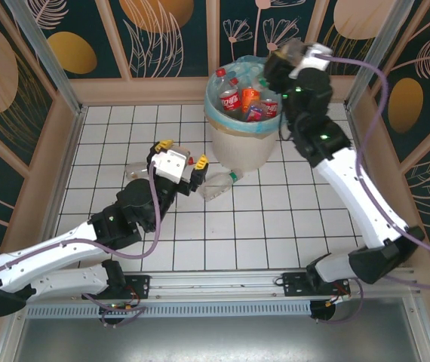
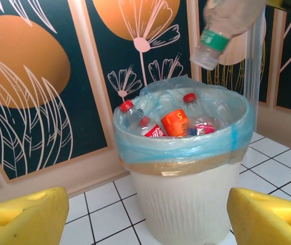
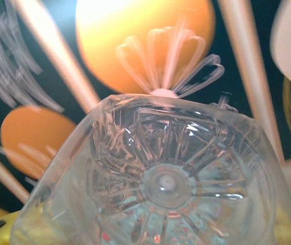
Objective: Put the plastic bottles in the bin
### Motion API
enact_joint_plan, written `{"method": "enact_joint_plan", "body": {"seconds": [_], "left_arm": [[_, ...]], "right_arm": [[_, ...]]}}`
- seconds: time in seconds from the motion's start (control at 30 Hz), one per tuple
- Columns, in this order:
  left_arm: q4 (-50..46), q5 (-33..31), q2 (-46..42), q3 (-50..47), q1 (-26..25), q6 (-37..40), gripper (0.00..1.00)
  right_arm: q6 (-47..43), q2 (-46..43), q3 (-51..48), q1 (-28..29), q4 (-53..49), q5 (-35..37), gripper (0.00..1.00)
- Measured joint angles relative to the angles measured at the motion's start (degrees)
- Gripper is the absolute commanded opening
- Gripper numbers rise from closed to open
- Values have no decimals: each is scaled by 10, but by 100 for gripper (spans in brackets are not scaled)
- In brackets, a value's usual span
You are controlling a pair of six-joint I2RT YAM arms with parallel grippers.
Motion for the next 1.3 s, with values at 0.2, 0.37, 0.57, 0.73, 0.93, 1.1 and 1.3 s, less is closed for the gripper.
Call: {"method": "enact_joint_plan", "body": {"seconds": [0.2,0.37,0.57,0.73,0.93,1.1,1.3], "left_arm": [[-22,-3,-23,0,0,-12,81],[-41,-12,-60,-9,0,-30,81],[-65,-27,-101,-24,0,-46,82],[-81,-45,-108,-25,0,-49,82],[-92,-61,-115,-33,0,-72,82],[-98,-73,-120,-42,0,-96,82],[-117,-84,-94,-42,0,-122,82]], "right_arm": [[-170,106,20,45,26,24,61],[-227,139,6,44,-8,26,90],[-221,132,3,47,-19,8,96],[-207,120,17,47,-25,-5,90],[-165,160,158,43,-121,11,71],[-111,168,190,2,-197,6,54],[-63,197,153,-39,-240,-33,46]]}}
